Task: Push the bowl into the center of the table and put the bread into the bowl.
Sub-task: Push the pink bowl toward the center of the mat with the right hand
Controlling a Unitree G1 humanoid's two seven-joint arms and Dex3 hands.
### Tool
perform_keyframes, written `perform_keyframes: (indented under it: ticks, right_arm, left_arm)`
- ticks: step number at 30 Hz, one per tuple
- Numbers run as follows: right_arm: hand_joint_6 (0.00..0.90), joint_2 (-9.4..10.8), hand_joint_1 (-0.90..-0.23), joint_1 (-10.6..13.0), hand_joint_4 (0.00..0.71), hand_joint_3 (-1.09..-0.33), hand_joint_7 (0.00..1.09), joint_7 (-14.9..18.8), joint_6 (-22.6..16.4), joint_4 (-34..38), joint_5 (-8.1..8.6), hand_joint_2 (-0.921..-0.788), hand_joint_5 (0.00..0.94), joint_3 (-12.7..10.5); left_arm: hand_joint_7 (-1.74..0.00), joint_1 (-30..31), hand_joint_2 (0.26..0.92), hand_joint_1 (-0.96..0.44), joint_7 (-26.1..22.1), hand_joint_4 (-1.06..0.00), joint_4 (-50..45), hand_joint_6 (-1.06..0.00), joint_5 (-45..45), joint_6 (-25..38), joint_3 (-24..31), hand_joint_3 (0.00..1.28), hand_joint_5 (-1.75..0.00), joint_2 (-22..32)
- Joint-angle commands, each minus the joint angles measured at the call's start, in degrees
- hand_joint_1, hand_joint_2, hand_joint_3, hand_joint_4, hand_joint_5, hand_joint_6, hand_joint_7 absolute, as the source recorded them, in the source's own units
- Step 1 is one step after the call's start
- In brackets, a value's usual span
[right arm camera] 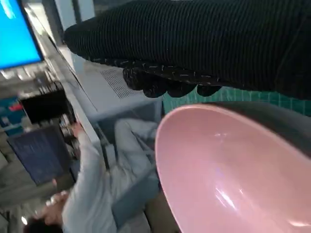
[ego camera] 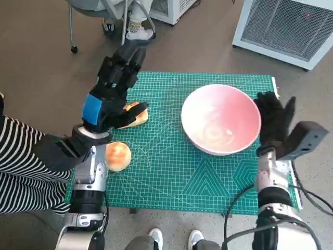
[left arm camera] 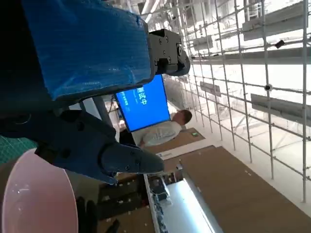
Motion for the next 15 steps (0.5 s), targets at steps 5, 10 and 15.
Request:
perform_keyframes:
  ticks: [5,10,15]
  right_arm:
    - [0.126,2.24,-0.598,-0.36,0.151,-0.917,0.24,0.9,1.49,0.6,-1.29,-0.921,0.005,1.98]
    - [0.123,3.12,-0.596,-0.99,0.151,-0.914,0.23,1.33,1.54,0.23,-1.63,-0.921,0.005,3.15]
    - [0.121,3.79,-0.589,-1.63,0.147,-0.918,0.22,1.83,1.58,0.21,-1.74,-0.921,0.001,3.67]
  left_arm:
    - [-0.38,1.72,0.921,-0.39,0.63,-0.15,-2.49,-0.03,-0.41,0.59,0.06,0.21,0.0,0.22]
    - [-0.37,1.97,0.921,-0.39,0.4,-0.16,-2.52,-0.03,-1.06,0.88,0.2,0.21,-0.01,0.18]
    - [-0.36,2.07,0.921,-0.38,0.49,-0.16,-2.61,-0.04,-1.22,1.0,0.24,0.21,-0.01,0.1]
